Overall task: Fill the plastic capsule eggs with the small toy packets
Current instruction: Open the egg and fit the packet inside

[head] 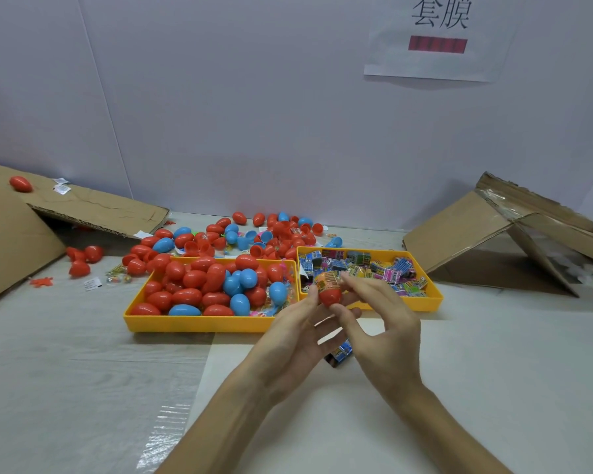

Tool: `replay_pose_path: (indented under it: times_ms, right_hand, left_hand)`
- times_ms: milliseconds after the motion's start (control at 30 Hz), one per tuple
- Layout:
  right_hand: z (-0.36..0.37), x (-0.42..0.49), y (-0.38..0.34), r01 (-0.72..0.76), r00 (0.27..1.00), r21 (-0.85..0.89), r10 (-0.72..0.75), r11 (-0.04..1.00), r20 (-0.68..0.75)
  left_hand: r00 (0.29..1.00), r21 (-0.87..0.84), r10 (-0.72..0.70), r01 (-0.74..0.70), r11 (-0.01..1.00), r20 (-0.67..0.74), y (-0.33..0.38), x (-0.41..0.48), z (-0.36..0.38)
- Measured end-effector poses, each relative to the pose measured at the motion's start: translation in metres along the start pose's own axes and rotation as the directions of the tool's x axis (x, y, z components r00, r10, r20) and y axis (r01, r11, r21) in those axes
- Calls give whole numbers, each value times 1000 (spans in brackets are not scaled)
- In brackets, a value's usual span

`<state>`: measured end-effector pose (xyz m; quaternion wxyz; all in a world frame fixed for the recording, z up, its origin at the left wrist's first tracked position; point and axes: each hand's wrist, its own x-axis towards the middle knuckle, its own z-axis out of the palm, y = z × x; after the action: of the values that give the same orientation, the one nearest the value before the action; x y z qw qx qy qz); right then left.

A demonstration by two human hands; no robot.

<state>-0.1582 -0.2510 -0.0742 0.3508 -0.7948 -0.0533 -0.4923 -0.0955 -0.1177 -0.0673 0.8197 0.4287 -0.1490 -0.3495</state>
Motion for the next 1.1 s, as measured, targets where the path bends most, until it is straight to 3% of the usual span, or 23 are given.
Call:
replay_pose_path:
  times_ms: [200, 433, 1100]
  right_hand:
    - [0, 1, 0, -9, 1000, -42, 9, 999, 8]
    - [1, 1, -1, -20, 999, -23, 21, 1000, 40]
    - [2, -1, 0, 49, 999, -66, -50, 997, -15]
  left_hand:
    - [999, -24, -28, 28, 999, 28, 2, 2, -2]
    - [999, 79, 14, -18, 997, 43, 0, 0, -1]
    - [999, 102, 20, -24, 995, 44, -1, -2, 5]
